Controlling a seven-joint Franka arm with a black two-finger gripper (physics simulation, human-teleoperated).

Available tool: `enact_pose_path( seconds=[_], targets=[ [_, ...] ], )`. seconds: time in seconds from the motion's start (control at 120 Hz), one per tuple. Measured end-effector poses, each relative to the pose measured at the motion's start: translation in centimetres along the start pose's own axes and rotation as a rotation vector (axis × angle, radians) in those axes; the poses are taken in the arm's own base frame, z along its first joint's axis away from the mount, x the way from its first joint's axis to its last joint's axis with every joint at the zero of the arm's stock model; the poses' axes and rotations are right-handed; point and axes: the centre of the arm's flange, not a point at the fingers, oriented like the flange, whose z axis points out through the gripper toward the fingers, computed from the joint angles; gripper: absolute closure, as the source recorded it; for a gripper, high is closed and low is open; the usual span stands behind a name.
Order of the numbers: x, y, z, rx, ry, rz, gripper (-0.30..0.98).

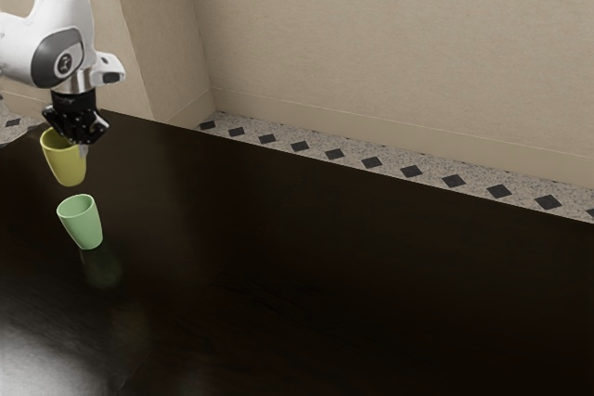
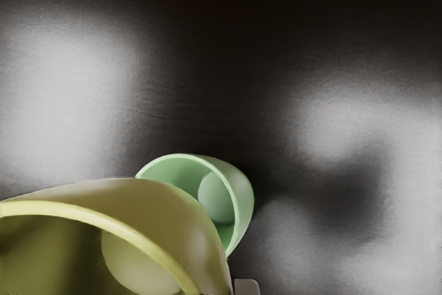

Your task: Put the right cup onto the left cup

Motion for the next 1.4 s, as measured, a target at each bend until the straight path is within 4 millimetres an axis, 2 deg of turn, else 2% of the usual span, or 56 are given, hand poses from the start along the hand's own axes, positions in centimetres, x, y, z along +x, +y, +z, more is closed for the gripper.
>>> enact_pose_path(
  seconds=[0.175, 0.775, 1.4],
  targets=[
    [0.5, -0.8, 2.3, -0.020, -0.014, 0.016, 0.79],
    [1.2, -2.6, 6.5, -0.074, -0.023, 0.056, 0.79],
    [0.3, -2.3, 6.8, -0.101, -0.014, 0.105, 0.78]
  ],
)
